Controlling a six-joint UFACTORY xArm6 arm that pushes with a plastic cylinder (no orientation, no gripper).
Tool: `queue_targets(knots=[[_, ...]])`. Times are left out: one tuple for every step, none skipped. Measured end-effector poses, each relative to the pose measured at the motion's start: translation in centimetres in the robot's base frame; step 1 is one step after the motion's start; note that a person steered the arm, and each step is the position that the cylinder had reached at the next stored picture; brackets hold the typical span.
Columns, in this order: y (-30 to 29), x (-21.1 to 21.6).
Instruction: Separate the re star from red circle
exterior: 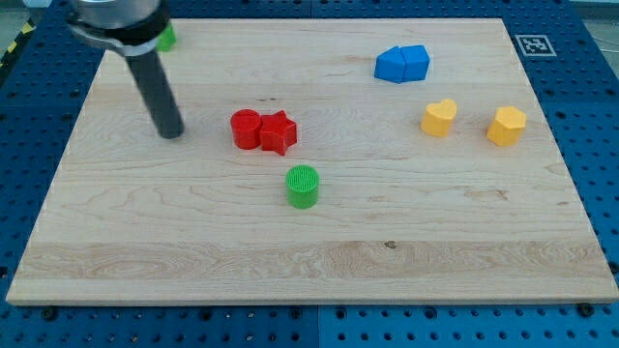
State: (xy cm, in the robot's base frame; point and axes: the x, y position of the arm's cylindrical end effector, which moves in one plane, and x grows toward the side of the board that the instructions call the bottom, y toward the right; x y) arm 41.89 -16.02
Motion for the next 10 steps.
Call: queue_targets(knots=[[4.5,1.0],[6.8,3.5],[9.1,6.1],[12.9,5.3],[13.5,3.9],[13.4,2.9],[12.9,2.2],[12.2,0.6],[12.2,-0.8],[12.1,-2.3]])
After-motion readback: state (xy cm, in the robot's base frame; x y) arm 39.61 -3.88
